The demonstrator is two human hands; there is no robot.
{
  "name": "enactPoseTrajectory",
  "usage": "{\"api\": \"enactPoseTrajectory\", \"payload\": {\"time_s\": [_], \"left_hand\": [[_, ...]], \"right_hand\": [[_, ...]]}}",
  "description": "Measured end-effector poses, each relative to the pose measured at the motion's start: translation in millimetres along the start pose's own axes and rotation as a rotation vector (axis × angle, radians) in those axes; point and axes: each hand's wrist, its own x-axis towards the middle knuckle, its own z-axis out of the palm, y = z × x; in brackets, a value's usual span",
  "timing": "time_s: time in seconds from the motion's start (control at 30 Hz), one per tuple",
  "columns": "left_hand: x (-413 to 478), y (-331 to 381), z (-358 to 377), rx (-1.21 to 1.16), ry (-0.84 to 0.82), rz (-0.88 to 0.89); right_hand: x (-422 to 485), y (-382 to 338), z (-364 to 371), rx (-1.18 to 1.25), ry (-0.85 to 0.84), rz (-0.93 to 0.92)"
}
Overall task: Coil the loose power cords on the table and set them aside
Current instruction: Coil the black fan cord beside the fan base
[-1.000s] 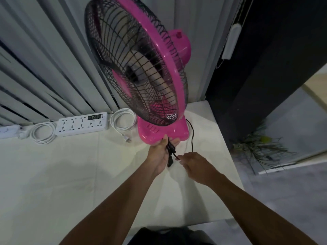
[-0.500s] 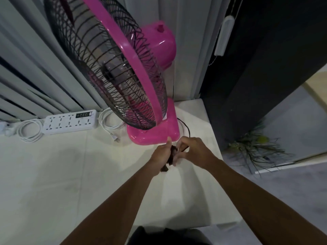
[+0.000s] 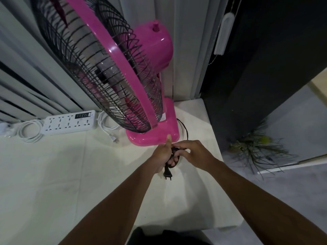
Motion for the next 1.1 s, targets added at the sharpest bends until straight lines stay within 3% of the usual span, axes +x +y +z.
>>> {"api": "enactPoseTrajectory", "payload": {"time_s": [0.23, 0.4, 0.53, 0.73, 0.93, 1.1], "left_hand": [[0, -2, -7, -0.075, 0.138, 0.031], [-19, -15, -26, -0.102, -0.086, -0.013], [-34, -38, -48, -0.087, -0.269, 0.066], [-37, -33, -67, -0.347, -0.381, -0.017], [-36, -6, -59, -0.335, -0.308, 0.008], [-34, 8, -27, -0.215, 0.051, 0.131]], "right_hand": [[7, -3, 6, -0.087, 0.078, -0.108], [11, -6, -4, -0.188, 0.121, -0.095], [11, -5, -12, -0.224, 0.129, -0.056], [7, -4, -10, -0.284, 0.078, -0.043], [2, -6, -9, -0.296, 0.033, -0.029], [8, -8, -6, -0.250, 0.001, 0.066]]}}
